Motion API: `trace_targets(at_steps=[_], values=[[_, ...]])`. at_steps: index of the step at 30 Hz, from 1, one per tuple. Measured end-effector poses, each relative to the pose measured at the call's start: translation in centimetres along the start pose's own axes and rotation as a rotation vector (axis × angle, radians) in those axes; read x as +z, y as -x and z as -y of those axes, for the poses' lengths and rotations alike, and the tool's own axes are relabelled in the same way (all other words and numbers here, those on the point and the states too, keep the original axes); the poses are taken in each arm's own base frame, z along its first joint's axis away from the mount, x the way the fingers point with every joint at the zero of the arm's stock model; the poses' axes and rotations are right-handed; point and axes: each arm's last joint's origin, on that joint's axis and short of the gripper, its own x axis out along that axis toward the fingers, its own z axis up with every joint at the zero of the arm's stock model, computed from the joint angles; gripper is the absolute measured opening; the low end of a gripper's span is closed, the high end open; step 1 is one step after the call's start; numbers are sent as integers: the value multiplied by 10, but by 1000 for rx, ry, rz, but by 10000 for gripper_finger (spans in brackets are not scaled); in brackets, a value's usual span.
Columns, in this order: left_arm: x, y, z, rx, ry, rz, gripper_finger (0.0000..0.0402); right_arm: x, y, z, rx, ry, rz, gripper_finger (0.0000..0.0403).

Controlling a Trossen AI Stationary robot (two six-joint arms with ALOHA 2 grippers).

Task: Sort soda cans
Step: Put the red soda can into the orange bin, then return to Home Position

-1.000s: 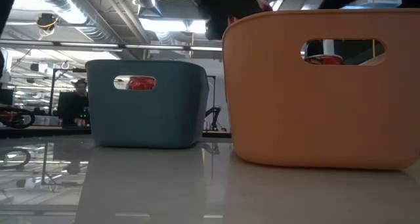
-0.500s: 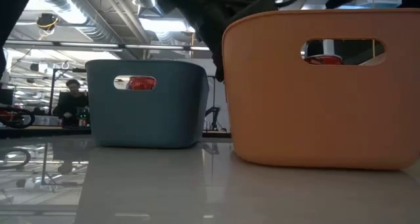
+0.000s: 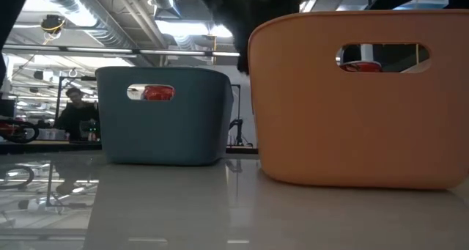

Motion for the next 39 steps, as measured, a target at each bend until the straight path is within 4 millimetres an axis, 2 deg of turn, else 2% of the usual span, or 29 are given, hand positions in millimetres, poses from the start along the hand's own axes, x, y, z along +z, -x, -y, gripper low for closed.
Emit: trace_targets(at_steps=[5, 8, 11, 18, 20, 22, 26, 29, 31, 35, 37, 39], values=[[16, 55, 1, 10, 2, 46, 368, 1, 1, 0, 24, 14, -3, 5], [18, 85, 2, 19, -39, 68, 328, 5, 10, 5, 38, -4, 26, 5], [16, 103, 3, 23, -57, 95, 261, 7, 20, 17, 44, -38, 60, 5], [-17, 116, -14, 66, -48, 28, 64, 6, 48, 54, 102, -94, 146, 5], [-24, 123, -17, 65, -41, 49, 20, 3, 53, 65, 116, -110, 166, 5], [-31, 133, -20, 56, -34, 86, 11, -2, 59, 76, 122, -138, 201, 5], [-45, 160, -31, 64, -16, 168, 25, -19, 67, 92, 134, -185, 288, 5], [-59, 176, -43, 135, 10, 162, 28, -30, 73, 103, 79, -238, 338, 5], [-66, 185, -51, 180, -13, 133, 28, -34, 80, 110, 53, -339, 369, 5], [-72, 197, -57, 196, 33, 118, 29, -38, 91, 116, 68, -471, 427, 5], [-72, 198, -57, 195, 49, 127, 29, -40, 93, 117, 95, -453, 419, 5], [-70, 197, -58, 199, -6, 135, 29, -42, 94, 116, 115, -384, 406, 5]])
